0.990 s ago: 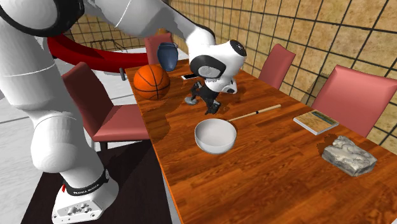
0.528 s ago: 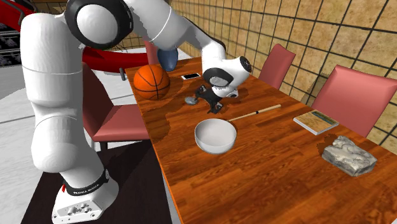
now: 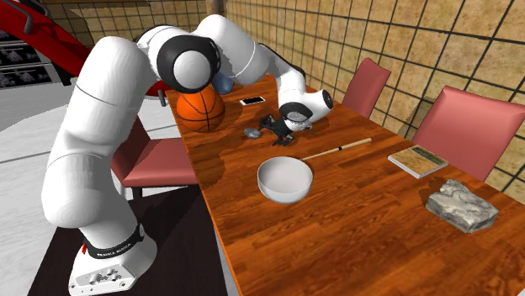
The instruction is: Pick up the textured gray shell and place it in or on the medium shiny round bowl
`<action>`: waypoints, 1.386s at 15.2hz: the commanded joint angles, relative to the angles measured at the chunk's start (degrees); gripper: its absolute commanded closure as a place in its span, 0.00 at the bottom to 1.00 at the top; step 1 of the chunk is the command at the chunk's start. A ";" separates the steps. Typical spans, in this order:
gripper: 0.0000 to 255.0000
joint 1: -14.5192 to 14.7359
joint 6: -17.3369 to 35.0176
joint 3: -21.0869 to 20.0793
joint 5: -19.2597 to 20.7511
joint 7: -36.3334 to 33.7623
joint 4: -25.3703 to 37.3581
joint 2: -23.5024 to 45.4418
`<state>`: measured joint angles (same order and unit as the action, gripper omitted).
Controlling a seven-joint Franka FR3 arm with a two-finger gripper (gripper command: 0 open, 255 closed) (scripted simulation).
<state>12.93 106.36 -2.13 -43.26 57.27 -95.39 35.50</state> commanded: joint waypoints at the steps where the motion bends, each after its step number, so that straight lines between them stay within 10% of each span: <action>1: 0.00 0.23 -1.46 -1.44 -0.67 1.11 4.62 3.95; 9: 0.00 2.68 -8.45 -6.74 -1.20 2.17 27.89 21.69; 21: 0.00 4.73 -4.09 -7.49 -2.31 3.24 24.39 21.74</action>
<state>17.57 102.19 -9.57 -45.54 60.47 -70.89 57.17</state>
